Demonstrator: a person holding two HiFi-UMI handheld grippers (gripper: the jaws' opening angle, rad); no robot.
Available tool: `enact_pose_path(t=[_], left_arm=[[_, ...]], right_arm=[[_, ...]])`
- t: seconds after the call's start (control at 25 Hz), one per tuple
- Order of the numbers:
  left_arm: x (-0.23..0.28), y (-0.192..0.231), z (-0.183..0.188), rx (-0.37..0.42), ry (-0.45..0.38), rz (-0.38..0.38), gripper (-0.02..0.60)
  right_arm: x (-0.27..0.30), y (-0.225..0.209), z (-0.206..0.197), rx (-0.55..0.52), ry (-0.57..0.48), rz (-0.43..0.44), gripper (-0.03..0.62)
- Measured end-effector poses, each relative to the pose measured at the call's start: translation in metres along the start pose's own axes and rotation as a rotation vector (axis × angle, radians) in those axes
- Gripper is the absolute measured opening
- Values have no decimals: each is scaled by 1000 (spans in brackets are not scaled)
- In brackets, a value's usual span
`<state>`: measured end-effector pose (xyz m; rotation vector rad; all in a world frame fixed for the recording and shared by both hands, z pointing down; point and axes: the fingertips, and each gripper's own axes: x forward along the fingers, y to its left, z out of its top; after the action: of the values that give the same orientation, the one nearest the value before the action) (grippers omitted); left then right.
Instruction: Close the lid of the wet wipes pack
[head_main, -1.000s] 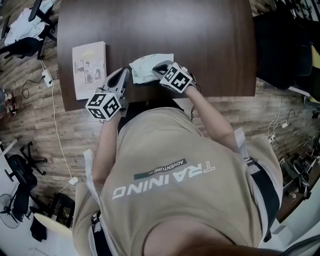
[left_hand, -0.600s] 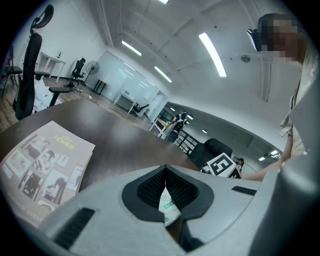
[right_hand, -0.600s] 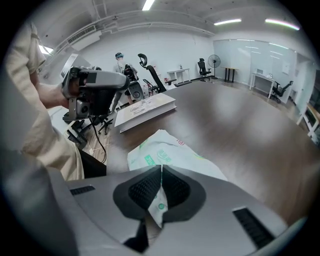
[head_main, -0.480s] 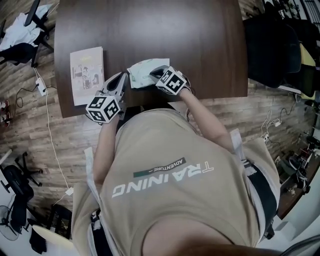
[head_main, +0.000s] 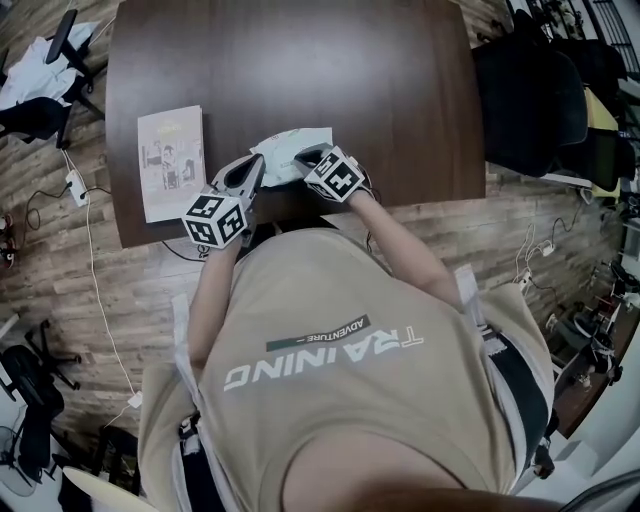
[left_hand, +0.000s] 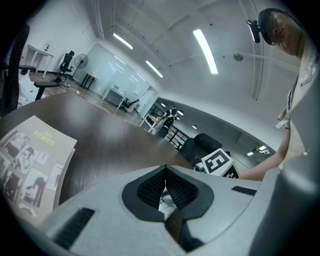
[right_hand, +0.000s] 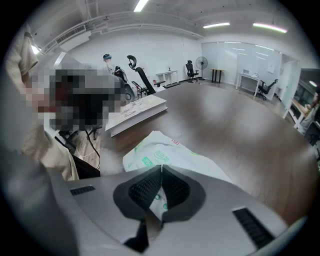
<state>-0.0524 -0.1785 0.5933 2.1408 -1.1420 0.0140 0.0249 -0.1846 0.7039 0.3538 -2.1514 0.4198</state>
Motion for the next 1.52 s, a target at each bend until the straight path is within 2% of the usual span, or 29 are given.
enact_pose_path(t=[0.24,0.36,0.48,0.72,1.04,1.2,1.36,1.52], left_arm=[[-2,-9,13,39,-5,-19,5],[-9,-3,27,60,-27,-4,5],[-18,5,37,48,-66,25,5],[-20,8,60,69,-90,51,5],[-30,8,65,99,-82,74,5],[-29,3,71,126,-75,57,5],[-32,-2,82,165,-84,57,5],[-33,-3,97,173,-110,73,5]], right_arm=[[-15,-1,9,97,-80,-11,14],[-27,-2,21,85,-116,-19,14],[-42,-3,31,80,-156,-13,14],[-77,-25,71,133,-323,-7,14],[-118,-32,104,118,-551,-107,14],[-148,-45,122,98,-676,-224,14],[-168,-57,133,123,-738,-265,14],[-187,-63,147,97,-786,-318,14]])
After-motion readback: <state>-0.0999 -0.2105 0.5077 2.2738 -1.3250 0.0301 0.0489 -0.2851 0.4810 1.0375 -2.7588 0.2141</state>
